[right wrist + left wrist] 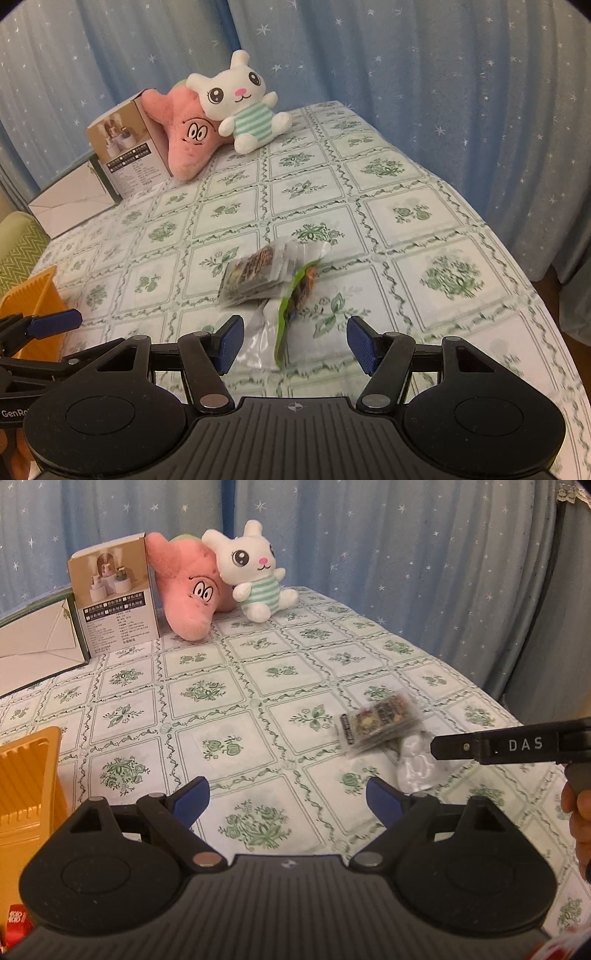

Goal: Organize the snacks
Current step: 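Grasp the green-edged snack bag with the right tool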

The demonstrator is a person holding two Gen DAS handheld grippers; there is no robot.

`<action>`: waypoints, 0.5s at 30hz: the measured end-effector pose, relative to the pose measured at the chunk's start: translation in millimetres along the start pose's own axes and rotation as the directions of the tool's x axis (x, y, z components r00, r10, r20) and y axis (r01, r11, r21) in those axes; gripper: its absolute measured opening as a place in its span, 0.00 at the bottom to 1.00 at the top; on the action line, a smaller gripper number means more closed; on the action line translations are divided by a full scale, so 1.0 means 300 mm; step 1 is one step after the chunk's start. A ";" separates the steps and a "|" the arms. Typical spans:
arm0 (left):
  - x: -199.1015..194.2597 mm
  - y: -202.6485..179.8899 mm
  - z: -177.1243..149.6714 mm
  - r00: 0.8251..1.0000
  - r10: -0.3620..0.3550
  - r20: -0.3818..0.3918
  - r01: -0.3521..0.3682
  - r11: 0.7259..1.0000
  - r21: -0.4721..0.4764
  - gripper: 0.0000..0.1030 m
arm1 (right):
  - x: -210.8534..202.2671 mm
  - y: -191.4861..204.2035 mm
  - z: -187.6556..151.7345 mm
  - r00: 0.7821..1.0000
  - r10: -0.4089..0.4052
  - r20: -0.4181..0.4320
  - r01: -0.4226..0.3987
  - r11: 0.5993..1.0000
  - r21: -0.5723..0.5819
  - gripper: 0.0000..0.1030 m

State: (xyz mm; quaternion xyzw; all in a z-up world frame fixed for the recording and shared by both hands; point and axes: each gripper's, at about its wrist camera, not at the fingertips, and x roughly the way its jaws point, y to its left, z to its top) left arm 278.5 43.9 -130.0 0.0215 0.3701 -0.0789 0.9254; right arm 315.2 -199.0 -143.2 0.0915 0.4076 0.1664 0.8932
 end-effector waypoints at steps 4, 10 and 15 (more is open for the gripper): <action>0.024 0.017 0.009 1.000 0.011 -0.006 -0.011 1.000 -0.004 0.88 | 0.055 0.000 0.016 1.000 0.001 -0.020 -0.001 1.000 0.000 0.52; 0.038 0.031 0.021 1.000 0.012 -0.008 -0.012 1.000 -0.018 0.88 | 0.113 0.007 0.031 0.999 0.008 -0.036 -0.008 1.000 0.000 0.48; 0.043 0.032 0.017 1.000 0.013 -0.013 -0.013 1.000 -0.023 0.88 | 0.156 0.021 0.043 0.999 0.003 -0.037 -0.003 1.000 -0.012 0.40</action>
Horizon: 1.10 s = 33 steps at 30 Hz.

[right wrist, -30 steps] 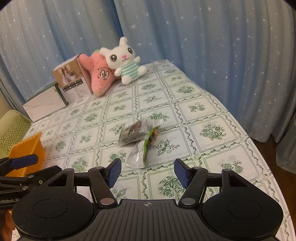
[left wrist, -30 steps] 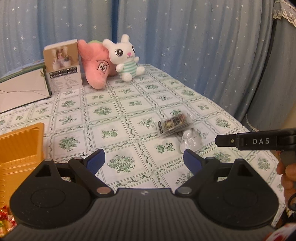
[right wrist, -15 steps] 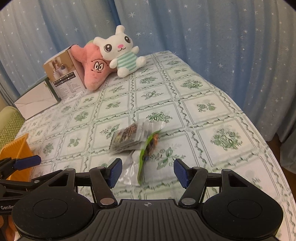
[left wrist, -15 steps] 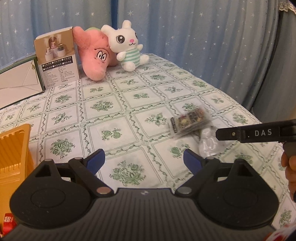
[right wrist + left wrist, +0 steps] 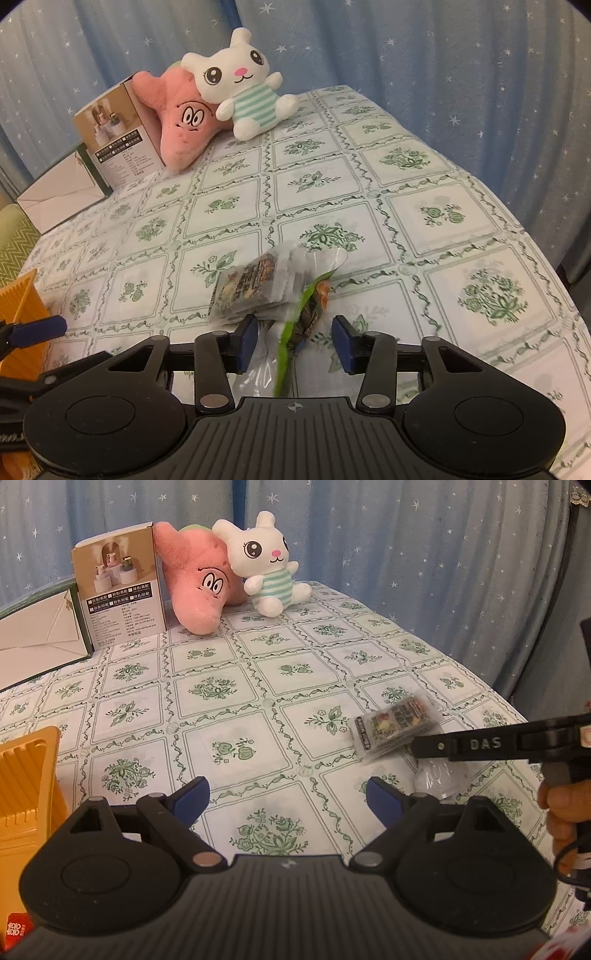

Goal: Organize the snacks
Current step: 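Grasp the green-edged snack bag with the right tool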

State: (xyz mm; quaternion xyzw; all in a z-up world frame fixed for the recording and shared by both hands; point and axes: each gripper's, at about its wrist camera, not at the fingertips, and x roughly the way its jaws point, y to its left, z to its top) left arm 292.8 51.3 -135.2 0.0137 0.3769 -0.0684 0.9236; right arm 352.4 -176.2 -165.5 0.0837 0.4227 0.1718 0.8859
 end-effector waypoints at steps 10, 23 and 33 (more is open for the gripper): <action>0.006 0.008 -0.007 1.000 -0.002 -0.012 0.002 1.000 -0.005 0.88 | 0.020 0.039 0.003 0.999 0.041 -0.015 -0.042 0.997 -0.070 0.22; 0.047 -0.038 0.005 0.999 -0.051 -0.006 0.052 0.994 0.094 0.88 | -0.032 -0.040 -0.018 0.999 -0.040 -0.005 0.040 0.996 -0.079 0.22; 0.132 -0.073 0.038 0.991 -0.132 0.002 0.131 0.982 0.138 0.89 | -0.021 -0.054 -0.001 0.999 -0.024 -0.040 0.021 0.997 -0.070 0.29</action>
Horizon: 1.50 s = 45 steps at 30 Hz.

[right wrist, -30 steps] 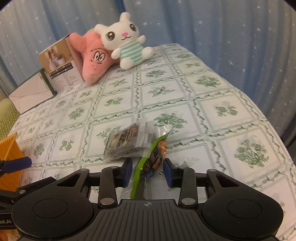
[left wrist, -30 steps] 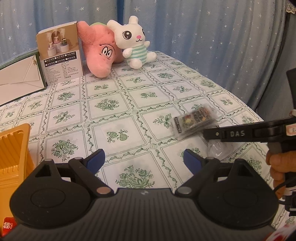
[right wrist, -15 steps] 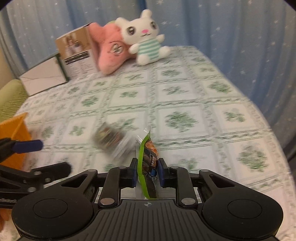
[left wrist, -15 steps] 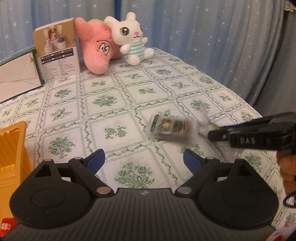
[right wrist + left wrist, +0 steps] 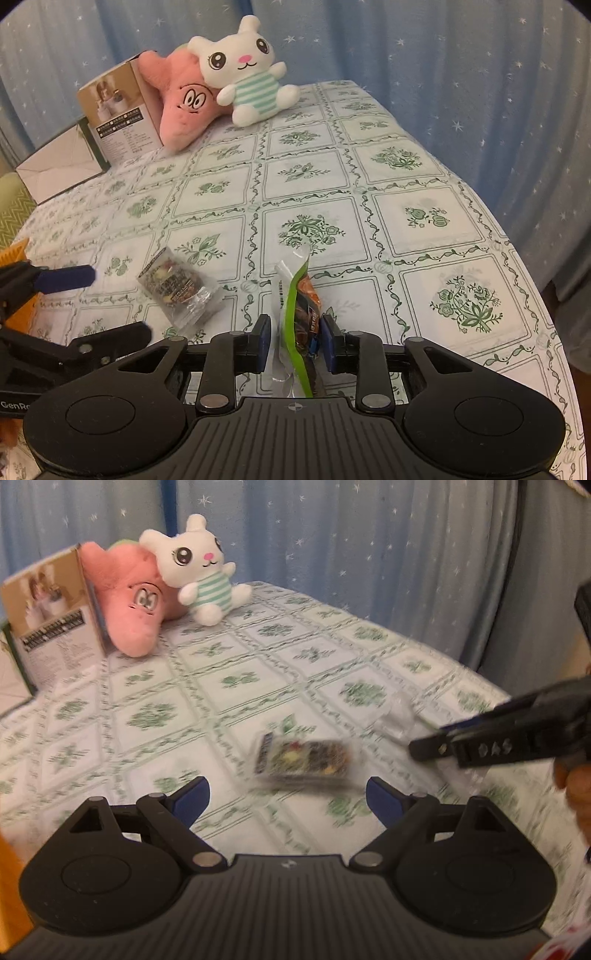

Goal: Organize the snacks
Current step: 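Grasp the green-edged snack bag with the right tool, then lower the left tool over the clear snack packet while the right tool holds the green bag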

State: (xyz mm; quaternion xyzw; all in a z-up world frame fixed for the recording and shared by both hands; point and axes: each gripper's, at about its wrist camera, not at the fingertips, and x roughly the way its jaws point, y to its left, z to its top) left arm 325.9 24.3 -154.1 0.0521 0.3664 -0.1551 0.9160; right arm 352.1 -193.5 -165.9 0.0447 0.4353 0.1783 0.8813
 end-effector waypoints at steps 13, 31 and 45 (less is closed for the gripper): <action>0.137 -0.038 0.038 1.000 -0.026 0.000 0.026 0.999 0.028 0.93 | -0.008 -0.025 0.011 0.999 -0.033 0.003 0.033 0.999 0.013 0.22; 0.029 -0.038 -0.040 0.996 0.057 -0.073 -0.056 0.998 0.017 0.78 | 0.002 -0.034 0.018 0.999 -0.046 -0.005 0.046 0.999 0.013 0.39; -0.029 -0.019 -0.124 0.993 0.101 -0.065 -0.103 0.994 -0.027 0.79 | 0.019 0.023 -0.008 0.992 -0.127 0.017 0.128 0.982 -0.137 0.26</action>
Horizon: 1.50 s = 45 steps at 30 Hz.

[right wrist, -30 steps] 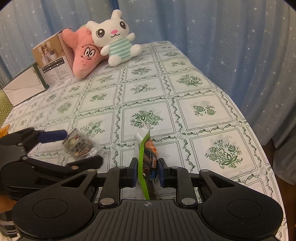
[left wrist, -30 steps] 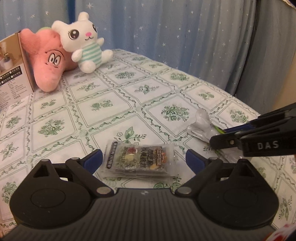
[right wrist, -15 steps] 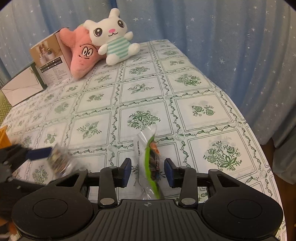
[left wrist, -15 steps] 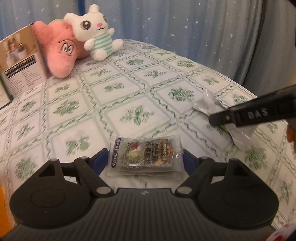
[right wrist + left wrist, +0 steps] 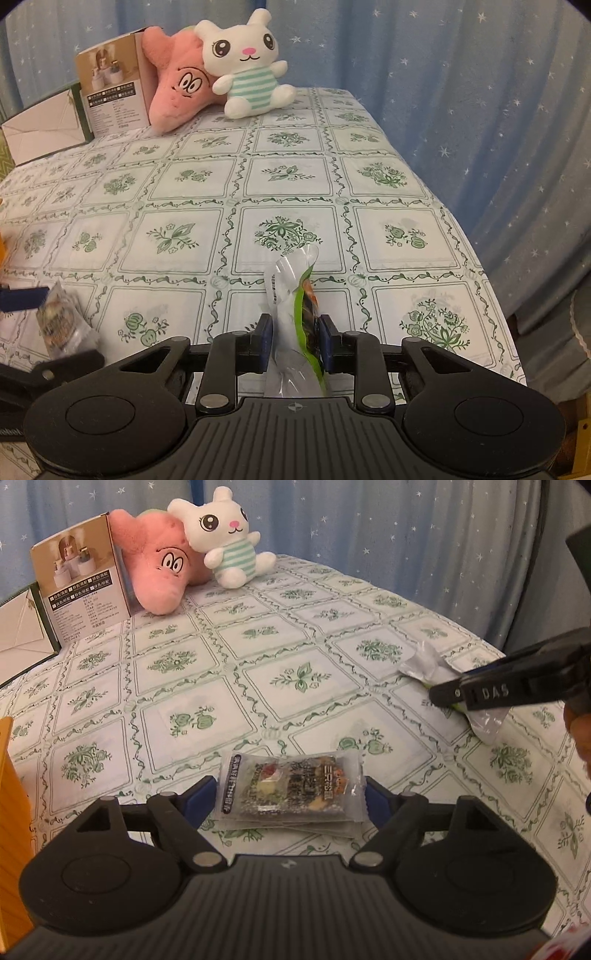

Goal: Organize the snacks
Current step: 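Lower the left tool over the clear snack packet while the right tool holds the green bag, then close the left tool on the clear snack packet and lift it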

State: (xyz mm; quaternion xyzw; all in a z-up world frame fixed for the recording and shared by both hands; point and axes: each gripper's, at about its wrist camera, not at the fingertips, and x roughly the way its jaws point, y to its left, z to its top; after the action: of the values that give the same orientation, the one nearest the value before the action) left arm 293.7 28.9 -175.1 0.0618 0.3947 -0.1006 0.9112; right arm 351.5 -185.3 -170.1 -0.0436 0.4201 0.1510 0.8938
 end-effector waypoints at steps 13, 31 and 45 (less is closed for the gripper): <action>0.000 0.023 0.012 0.999 -0.048 -0.003 0.048 0.998 -0.051 0.88 | -0.002 -0.009 0.010 1.000 0.026 -0.006 -0.025 0.999 0.048 0.26; -0.019 -0.002 0.013 1.000 -0.022 -0.014 0.022 0.998 -0.059 0.79 | -0.016 0.007 0.015 0.999 0.049 0.009 -0.050 0.994 0.099 0.26; -0.177 -0.018 -0.035 0.999 0.007 0.042 -0.001 0.992 -0.129 0.79 | -0.157 0.043 0.018 0.989 0.099 0.112 -0.115 0.983 0.143 0.25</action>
State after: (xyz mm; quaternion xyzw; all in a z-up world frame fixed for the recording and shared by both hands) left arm 249.6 32.7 -143.5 0.0017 0.3809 -0.0743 0.9216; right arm 323.2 -182.9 -130.0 0.0538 0.3846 0.1692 0.9058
